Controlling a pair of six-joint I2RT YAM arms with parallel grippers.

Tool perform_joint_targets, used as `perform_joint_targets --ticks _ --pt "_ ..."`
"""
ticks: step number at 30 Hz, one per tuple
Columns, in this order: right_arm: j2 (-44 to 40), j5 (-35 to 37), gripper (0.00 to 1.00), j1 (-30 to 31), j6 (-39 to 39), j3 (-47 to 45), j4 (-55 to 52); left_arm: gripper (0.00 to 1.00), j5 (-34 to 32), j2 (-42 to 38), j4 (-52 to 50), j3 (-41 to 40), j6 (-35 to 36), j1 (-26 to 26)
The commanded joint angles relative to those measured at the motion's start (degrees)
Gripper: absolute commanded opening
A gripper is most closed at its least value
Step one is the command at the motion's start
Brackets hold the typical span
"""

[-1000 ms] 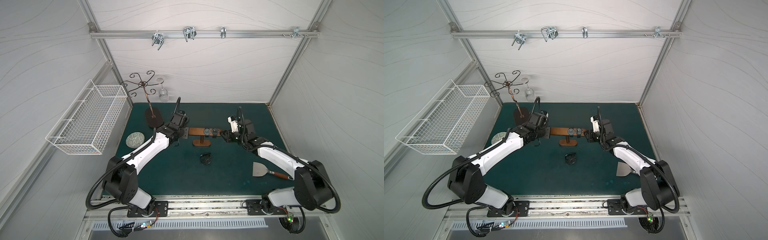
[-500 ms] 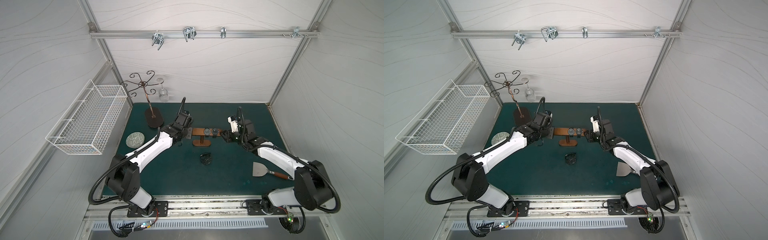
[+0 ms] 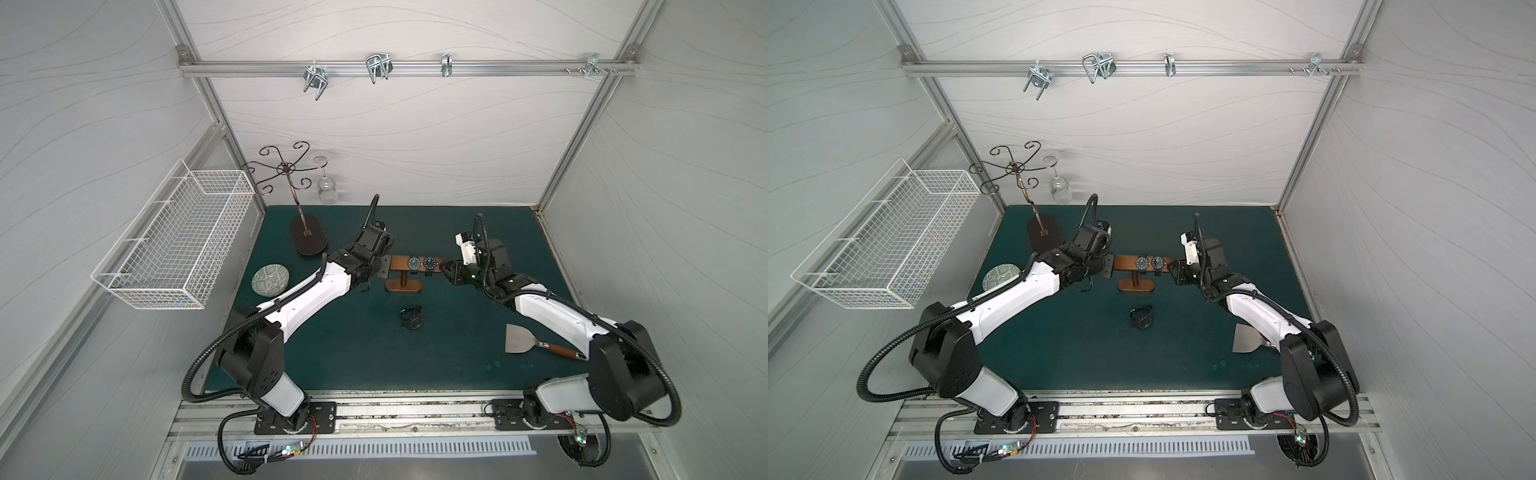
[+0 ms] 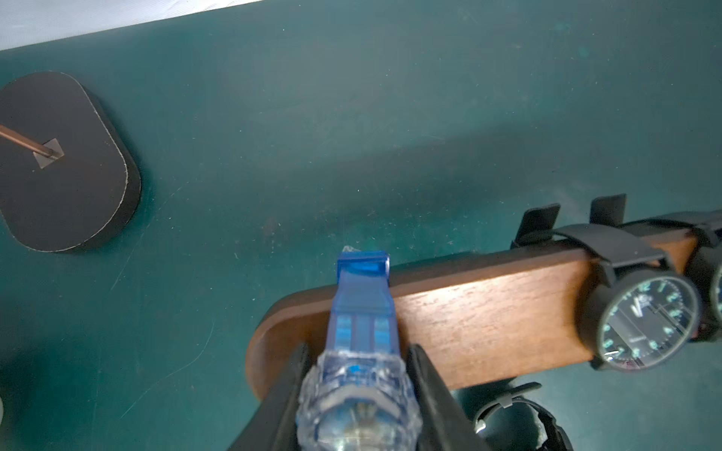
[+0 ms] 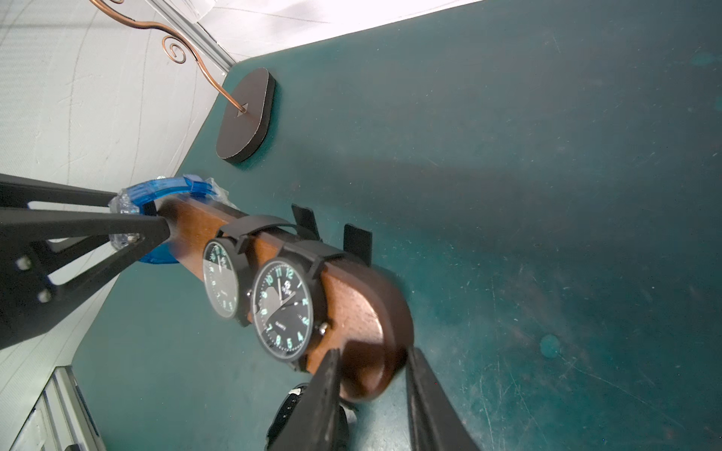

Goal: Place watch on stand
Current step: Place the watch on the stand.

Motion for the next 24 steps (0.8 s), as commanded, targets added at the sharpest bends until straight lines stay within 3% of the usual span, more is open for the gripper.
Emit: perform_joint_targets --ticks 1,24 --pt "0.63 -0.43 0.31 0.38 -0.25 0.84 0.18 0.19 -1.07 1.25 1.8 3.43 -0.82 -0.66" --pt "0.49 -0.39 0.31 0.48 -0.32 0.93 0.04 0.2 -3.57 3.94 1.35 6.54 -2.97 -4.56"
